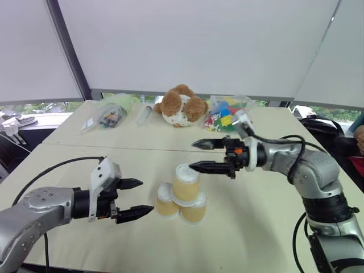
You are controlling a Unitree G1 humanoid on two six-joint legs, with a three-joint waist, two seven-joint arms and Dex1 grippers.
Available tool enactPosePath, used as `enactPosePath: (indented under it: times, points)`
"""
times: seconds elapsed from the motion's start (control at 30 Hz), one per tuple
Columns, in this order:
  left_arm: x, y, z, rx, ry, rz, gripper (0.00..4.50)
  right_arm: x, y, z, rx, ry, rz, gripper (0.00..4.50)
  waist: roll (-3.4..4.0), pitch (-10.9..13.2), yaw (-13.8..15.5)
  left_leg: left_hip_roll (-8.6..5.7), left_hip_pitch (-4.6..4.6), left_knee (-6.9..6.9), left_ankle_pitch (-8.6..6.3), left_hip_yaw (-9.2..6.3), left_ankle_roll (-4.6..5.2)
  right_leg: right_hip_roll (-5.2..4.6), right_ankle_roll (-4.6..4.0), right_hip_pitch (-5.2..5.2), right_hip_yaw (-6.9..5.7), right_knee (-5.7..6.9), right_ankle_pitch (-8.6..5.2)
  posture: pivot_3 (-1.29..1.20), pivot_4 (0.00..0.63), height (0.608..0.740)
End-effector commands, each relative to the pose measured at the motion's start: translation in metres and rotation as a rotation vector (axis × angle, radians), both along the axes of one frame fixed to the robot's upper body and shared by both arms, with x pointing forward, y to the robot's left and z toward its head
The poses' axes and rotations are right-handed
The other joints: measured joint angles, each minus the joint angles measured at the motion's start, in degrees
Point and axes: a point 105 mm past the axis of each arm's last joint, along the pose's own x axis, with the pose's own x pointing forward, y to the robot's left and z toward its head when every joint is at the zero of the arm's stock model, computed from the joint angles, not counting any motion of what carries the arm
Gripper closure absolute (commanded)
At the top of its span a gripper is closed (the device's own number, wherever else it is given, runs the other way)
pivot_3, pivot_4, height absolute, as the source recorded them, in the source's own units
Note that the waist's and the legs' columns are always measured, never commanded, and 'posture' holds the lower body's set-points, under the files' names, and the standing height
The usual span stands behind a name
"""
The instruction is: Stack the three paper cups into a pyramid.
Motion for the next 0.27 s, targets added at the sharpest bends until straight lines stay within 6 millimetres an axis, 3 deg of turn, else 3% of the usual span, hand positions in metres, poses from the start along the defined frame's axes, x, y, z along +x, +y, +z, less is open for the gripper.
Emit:
enactPosePath:
  times: [0.03,0.13,0.27]
  points:
    - [0.003,0.013,0.000,-0.030,-0.011,0.087,0.00,0.016,-0.060,0.036,0.217,-0.031,-0.258,0.03,0.00,0.0,0.2,0.00,-0.02,0.00,0.00,0.00,0.00,0.00,0.00,0.00,0.00,-0.01,0.00,0.00,0.150,0.740]
    - [0.007,0.026,-0.004,-0.079,0.001,0.186,0.00,0.011,-0.104,0.006,0.182,0.044,-0.420,0.03,-0.17,-0.1,0.8,-0.03,-0.12,-0.03,0.00,-0.06,0.00,-0.04,0.01,0.04,-0.05,-0.13,0.00,0.00,0.150,0.740]
    - [0.006,0.047,-0.015,-0.094,0.023,0.290,0.00,-0.014,-0.135,-0.039,0.101,0.160,-0.504,0.03,-0.13,-0.1,0.1,-0.03,-0.13,-0.07,-0.01,-0.03,0.01,-0.06,0.01,-0.04,0.03,-0.13,0.01,0.00,0.150,0.740]
